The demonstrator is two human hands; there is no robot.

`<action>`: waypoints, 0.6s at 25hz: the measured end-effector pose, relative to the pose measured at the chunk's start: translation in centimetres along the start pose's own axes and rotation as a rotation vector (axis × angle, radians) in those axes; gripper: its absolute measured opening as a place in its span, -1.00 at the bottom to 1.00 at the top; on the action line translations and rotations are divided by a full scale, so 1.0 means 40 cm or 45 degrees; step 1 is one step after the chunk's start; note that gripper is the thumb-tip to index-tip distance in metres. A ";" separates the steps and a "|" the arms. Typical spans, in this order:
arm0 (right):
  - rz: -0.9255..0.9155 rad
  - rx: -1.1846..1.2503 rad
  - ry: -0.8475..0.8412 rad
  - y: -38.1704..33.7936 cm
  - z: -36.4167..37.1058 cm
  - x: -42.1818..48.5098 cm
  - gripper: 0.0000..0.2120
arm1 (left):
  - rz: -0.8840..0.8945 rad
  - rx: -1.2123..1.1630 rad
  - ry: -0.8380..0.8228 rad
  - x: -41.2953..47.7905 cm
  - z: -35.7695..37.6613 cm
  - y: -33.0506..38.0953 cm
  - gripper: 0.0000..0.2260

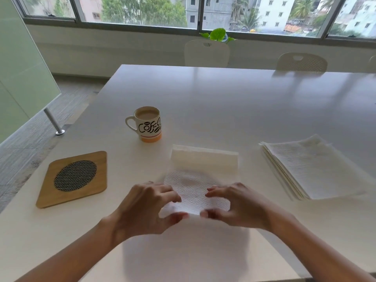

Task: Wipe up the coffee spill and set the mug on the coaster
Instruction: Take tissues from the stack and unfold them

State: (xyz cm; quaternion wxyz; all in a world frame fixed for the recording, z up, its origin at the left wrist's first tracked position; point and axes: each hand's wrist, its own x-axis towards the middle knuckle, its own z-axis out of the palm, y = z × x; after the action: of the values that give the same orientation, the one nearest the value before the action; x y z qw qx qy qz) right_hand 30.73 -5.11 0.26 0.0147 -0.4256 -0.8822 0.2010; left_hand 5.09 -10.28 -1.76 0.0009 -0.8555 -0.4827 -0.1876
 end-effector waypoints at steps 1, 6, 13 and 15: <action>0.041 0.067 0.059 -0.002 -0.009 0.011 -0.30 | -0.023 -0.009 0.045 0.019 -0.004 0.003 -0.69; 0.206 0.114 0.300 -0.021 0.047 0.129 -0.50 | -0.297 0.021 0.114 0.160 0.066 0.008 -0.67; 0.287 -0.168 0.248 -0.013 0.145 0.171 -0.26 | -0.456 0.061 -0.314 0.174 0.162 -0.030 -0.25; 0.277 -0.197 0.248 -0.012 0.149 0.168 -0.27 | -0.469 0.085 -0.342 0.167 0.168 -0.030 -0.24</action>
State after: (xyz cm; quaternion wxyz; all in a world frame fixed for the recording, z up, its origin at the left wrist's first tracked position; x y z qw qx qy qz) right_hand 24.92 -2.31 -6.01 0.0454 -0.5361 -0.8381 0.0905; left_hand 9.35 -2.91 -6.08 -0.0692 -0.7698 -0.6323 -0.0530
